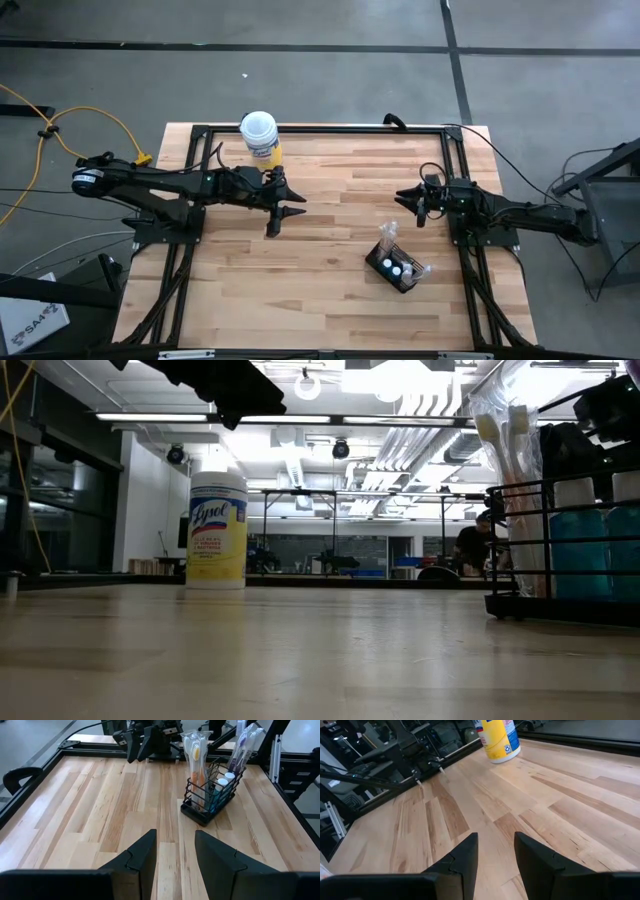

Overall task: Pick & Place toothbrushing station
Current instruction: Return to Home Position

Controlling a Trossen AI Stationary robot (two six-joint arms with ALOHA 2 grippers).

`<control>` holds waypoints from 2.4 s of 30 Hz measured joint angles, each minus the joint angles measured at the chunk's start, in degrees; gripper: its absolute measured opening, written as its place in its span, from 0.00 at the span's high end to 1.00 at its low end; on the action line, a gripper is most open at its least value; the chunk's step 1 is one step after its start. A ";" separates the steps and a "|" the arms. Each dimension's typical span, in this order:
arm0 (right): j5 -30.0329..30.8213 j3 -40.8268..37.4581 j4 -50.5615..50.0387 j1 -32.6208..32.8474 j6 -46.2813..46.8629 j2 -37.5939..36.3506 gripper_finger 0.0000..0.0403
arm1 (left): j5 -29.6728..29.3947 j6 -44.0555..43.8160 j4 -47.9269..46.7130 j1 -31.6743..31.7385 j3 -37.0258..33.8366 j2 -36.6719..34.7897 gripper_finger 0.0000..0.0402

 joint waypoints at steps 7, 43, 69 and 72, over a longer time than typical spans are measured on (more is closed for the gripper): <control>0.00 -0.02 0.11 0.00 0.09 0.00 0.70 | 0.00 0.00 0.00 0.00 0.00 0.00 0.68; 0.07 -0.07 1.10 0.00 0.09 0.02 0.70 | 2.51 5.35 0.25 -2.38 -13.47 -17.86 0.68; 0.24 -0.07 1.09 0.00 0.09 0.02 0.70 | -0.31 2.14 9.92 -1.40 -44.95 -50.50 0.68; 0.24 -0.07 1.09 -0.01 0.09 0.02 0.70 | -0.28 1.69 9.50 -1.40 -46.55 -53.41 0.68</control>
